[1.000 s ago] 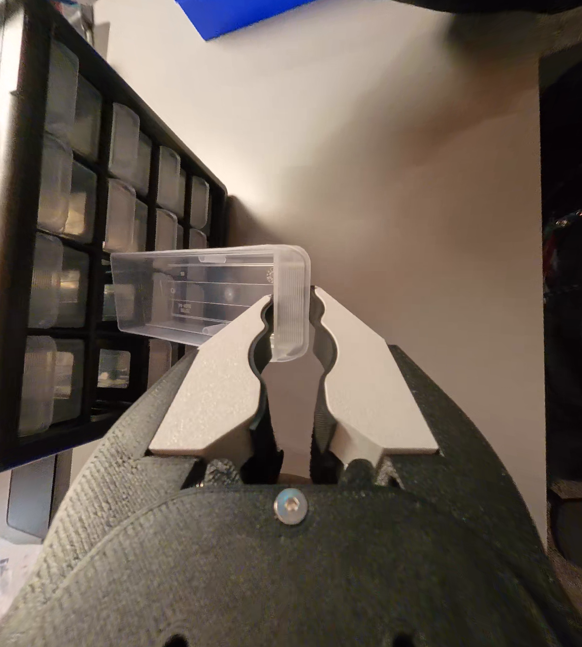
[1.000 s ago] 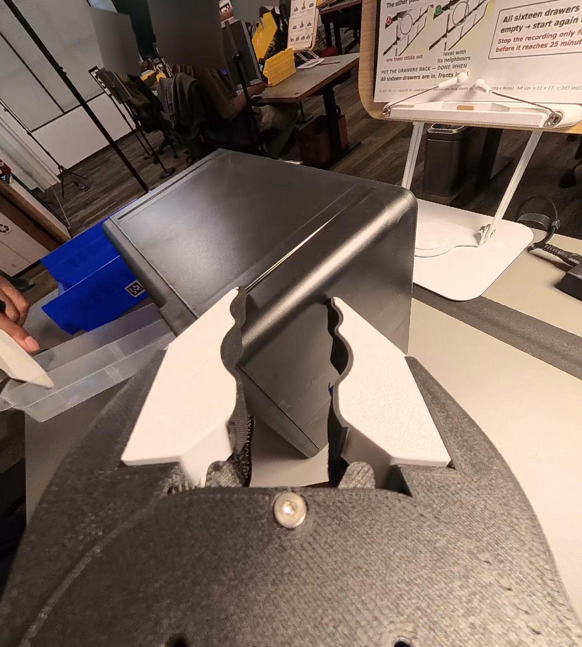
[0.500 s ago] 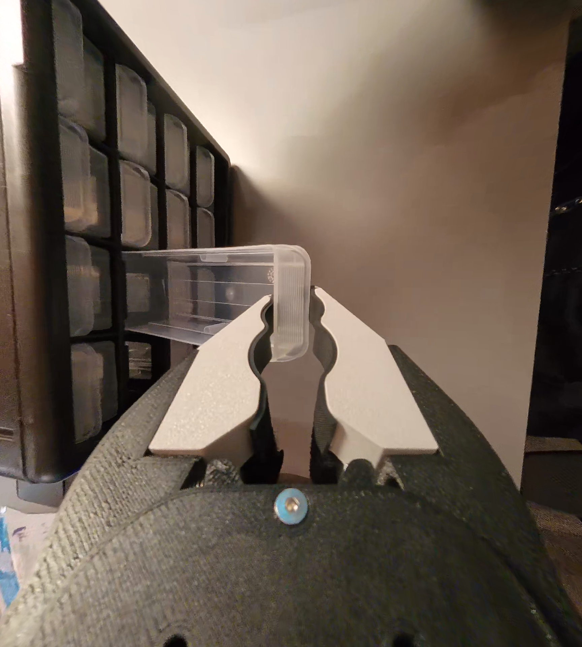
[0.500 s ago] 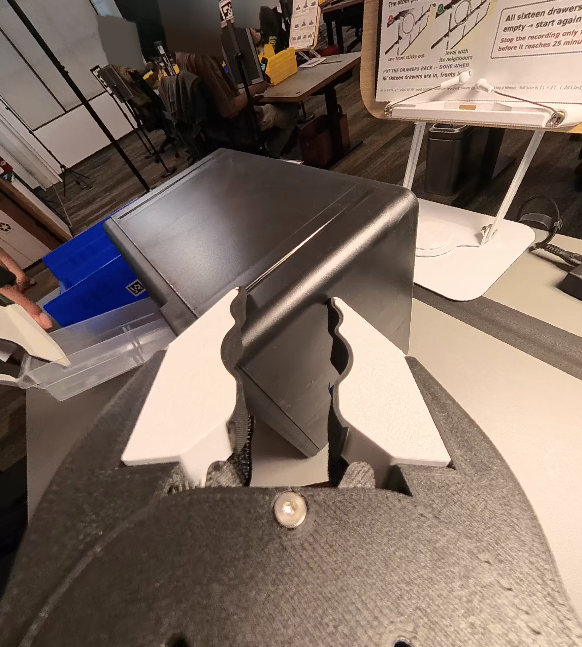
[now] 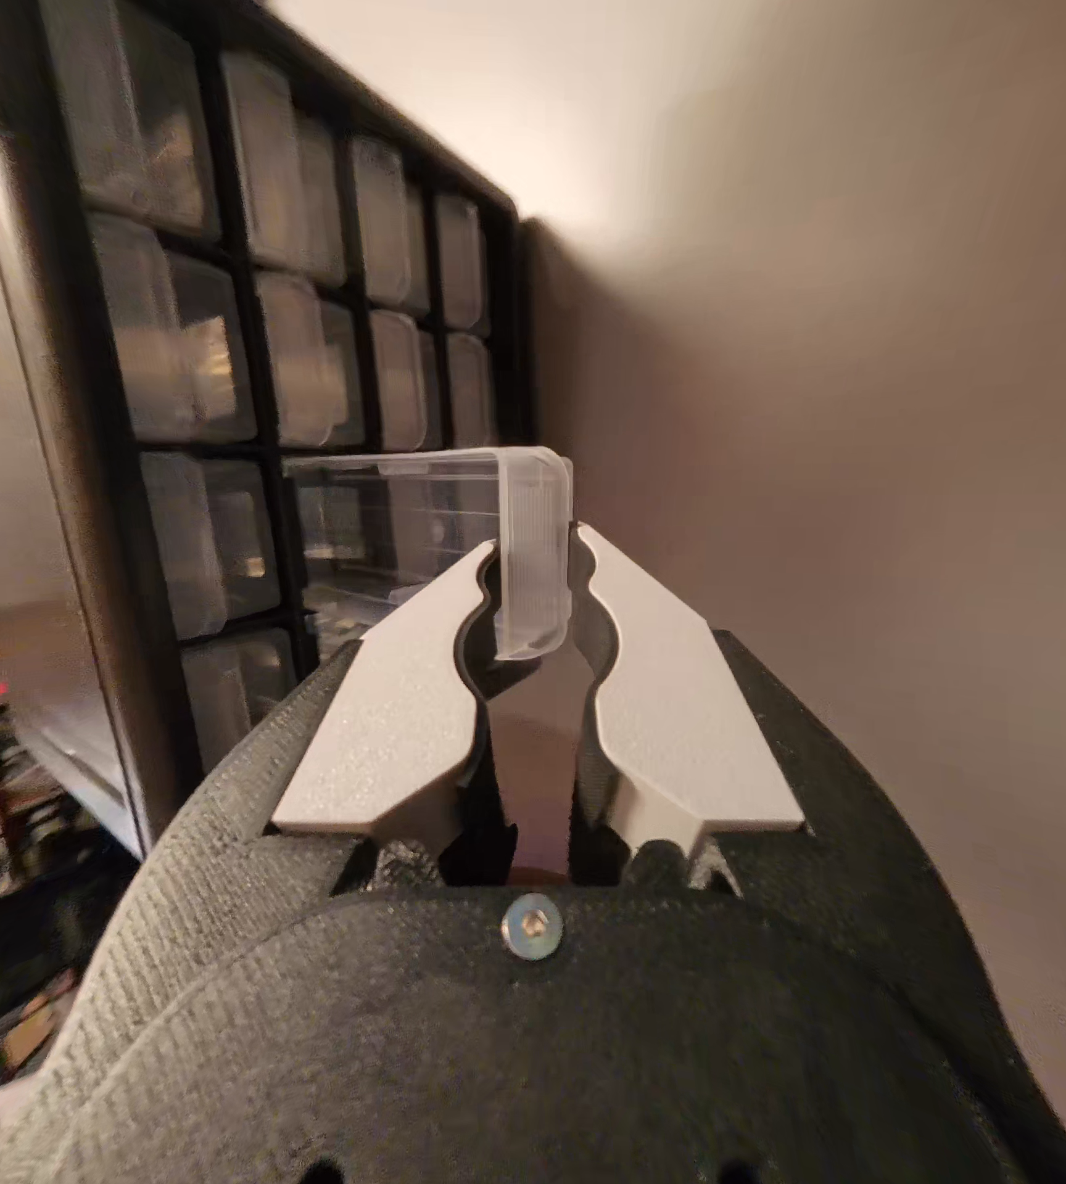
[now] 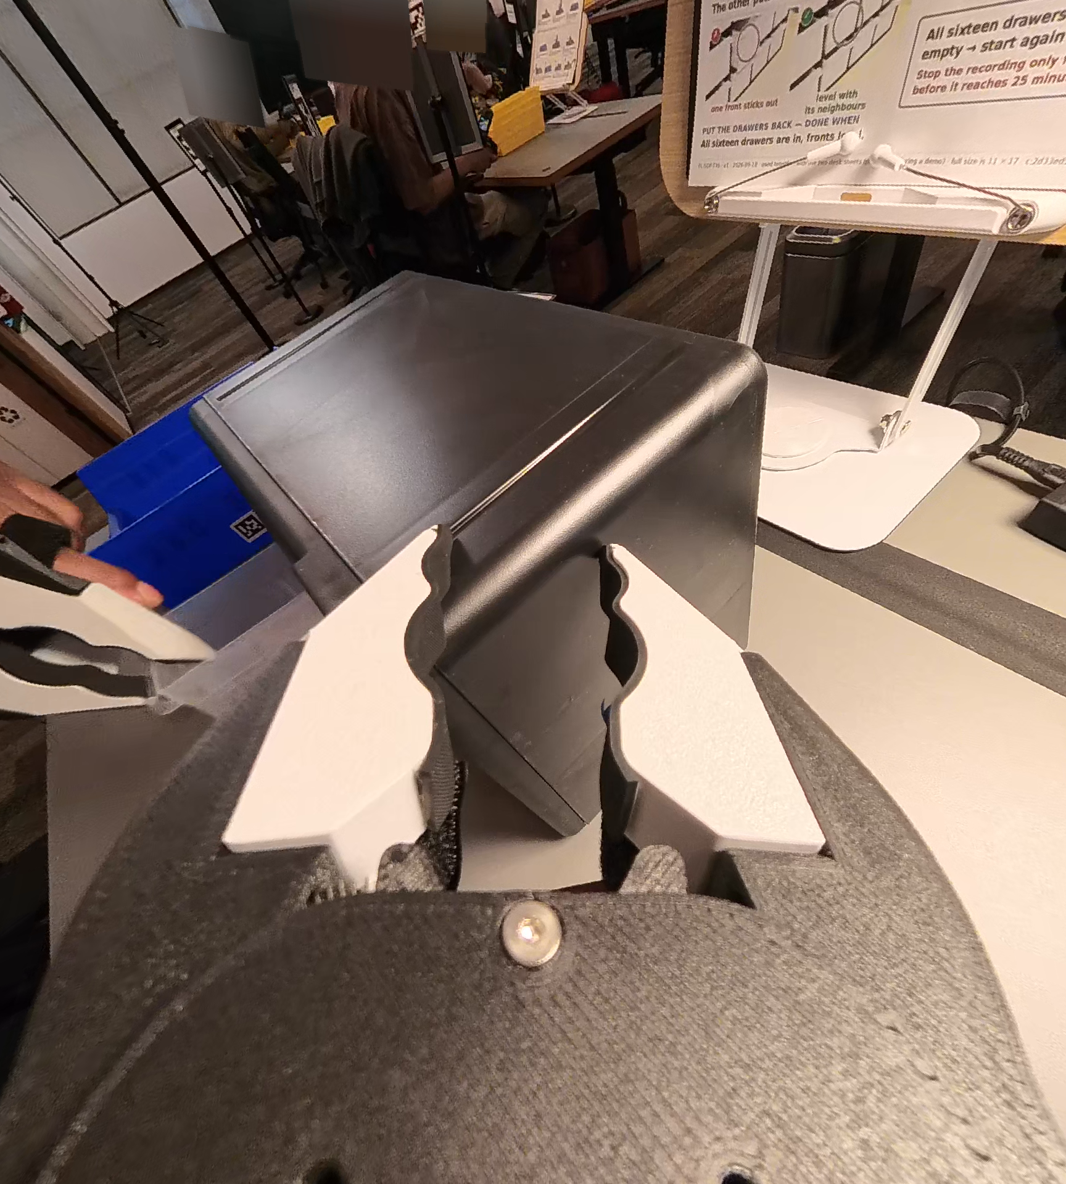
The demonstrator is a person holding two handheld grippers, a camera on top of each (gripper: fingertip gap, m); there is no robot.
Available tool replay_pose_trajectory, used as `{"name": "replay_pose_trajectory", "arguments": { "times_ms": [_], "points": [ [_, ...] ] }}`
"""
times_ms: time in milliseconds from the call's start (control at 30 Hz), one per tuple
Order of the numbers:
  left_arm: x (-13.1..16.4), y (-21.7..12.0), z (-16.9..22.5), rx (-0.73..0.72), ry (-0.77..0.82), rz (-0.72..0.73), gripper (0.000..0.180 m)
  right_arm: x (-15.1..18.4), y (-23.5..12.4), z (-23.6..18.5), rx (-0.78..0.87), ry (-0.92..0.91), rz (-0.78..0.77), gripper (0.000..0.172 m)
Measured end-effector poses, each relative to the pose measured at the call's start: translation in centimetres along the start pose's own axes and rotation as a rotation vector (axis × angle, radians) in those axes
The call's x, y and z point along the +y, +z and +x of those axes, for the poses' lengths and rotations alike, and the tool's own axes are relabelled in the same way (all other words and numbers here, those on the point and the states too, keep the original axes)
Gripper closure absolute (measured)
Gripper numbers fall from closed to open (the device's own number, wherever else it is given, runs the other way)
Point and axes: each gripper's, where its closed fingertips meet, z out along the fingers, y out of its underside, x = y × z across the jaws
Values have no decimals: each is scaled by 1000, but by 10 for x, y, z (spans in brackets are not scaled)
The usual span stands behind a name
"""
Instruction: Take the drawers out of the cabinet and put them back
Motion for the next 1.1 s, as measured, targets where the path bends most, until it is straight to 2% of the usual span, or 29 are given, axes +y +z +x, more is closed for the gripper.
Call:
{"name": "replay_pose_trajectory", "arguments": {
  "times_ms": [33, 167, 233, 300, 367, 433, 500, 567, 867, 933, 1000, 1100],
  "points": [
    [4, 5, -6, -46, 3, -19, 162, 0, 0, 0, 1, -1, 0, 122],
    [11, 21, -28, -217, -1, 4, 156, 0, 0, 0, 3, -2, 0, 122],
    [12, 19, -34, -278, 3, 29, 141, 0, 0, 0, 4, -3, -1, 122],
    [8, 9, -36, -316, -7, 95, 136, 0, 0, 0, 4, -5, -1, 122],
    [-3, -3, -28, -303, -15, 208, 141, 0, 0, 0, 1, -4, -2, 122],
    [-12, -11, -12, -237, -5, 292, 161, 0, 0, 0, -3, -2, -2, 122],
    [-9, -6, -1, -174, -10, 285, 165, 0, 0, 0, -2, -2, -2, 122],
    [2, 4, -9, -205, -32, 223, 173, 0, 0, 0, -1, -2, -1, 122],
    [19, 44, -62, -321, -207, 160, 171, 0, 0, 0, 3, -3, 4, 122],
    [17, 47, -63, -311, -235, 187, 169, 0, 0, 0, 1, -3, 3, 122],
    [15, 47, -57, -291, -234, 208, 158, 0, 0, 0, -1, -4, 3, 122],
    [15, 34, -42, -262, -215, 248, 151, 0, 0, 0, -7, -2, 4, 122]
  ]
}}
